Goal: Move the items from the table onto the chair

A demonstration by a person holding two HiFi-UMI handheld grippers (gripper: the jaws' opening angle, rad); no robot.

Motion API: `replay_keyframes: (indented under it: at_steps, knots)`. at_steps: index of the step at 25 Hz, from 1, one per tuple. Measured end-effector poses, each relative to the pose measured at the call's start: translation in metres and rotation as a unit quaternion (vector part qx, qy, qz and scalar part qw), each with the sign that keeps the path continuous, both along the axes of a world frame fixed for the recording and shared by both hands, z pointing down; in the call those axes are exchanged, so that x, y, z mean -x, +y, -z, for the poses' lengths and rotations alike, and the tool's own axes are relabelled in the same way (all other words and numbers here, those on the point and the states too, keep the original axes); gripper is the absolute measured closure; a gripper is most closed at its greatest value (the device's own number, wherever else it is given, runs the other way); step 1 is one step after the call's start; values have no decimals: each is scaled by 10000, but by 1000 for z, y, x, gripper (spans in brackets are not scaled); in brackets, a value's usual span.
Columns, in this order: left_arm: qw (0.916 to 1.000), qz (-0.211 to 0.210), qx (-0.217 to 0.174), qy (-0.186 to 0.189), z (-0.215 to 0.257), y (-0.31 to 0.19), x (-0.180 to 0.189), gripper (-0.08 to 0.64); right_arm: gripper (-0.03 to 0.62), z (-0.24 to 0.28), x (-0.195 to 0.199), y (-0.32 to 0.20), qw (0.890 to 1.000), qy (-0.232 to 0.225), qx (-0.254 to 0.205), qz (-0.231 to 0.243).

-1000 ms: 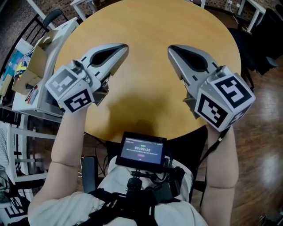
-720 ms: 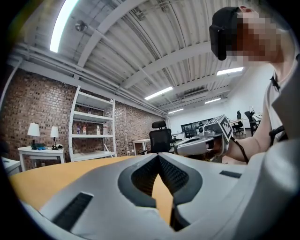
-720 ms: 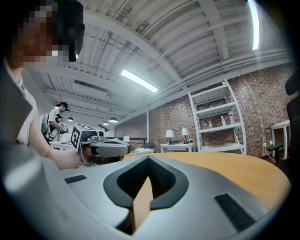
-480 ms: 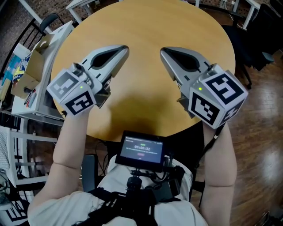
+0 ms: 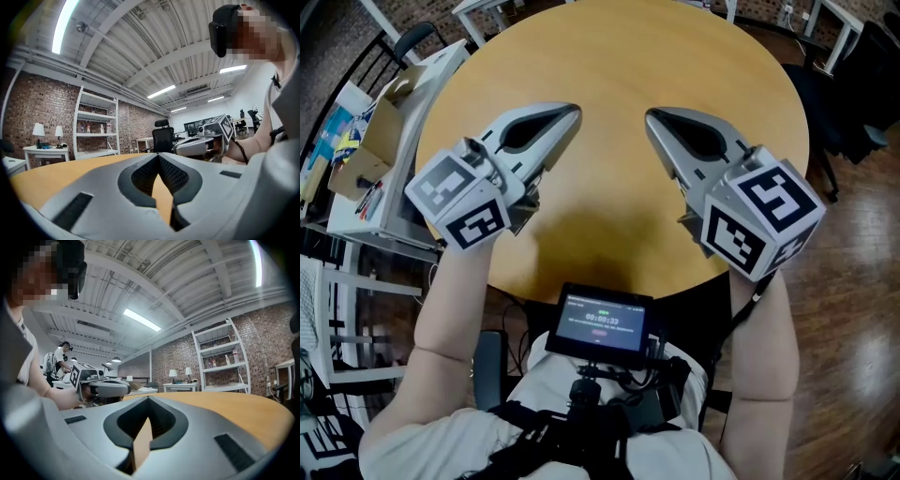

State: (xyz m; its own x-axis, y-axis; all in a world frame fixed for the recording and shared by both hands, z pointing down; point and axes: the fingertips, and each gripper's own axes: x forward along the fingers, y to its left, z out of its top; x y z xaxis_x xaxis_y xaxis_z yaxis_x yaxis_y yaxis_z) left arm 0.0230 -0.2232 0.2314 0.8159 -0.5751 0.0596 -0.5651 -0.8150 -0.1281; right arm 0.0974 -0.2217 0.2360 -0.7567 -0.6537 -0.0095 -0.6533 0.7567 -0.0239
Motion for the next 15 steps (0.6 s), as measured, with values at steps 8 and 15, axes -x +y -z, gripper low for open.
replay_keyframes:
  at_steps: [8,15]
  knots:
    - [9999,68,62,39,-11,5,-1,541,592,-7,2,-2,9999,-106,53,119]
    - [9998,185,13,53,-10,5,4,541,592,-3,8,-3,9997,-97,23,213]
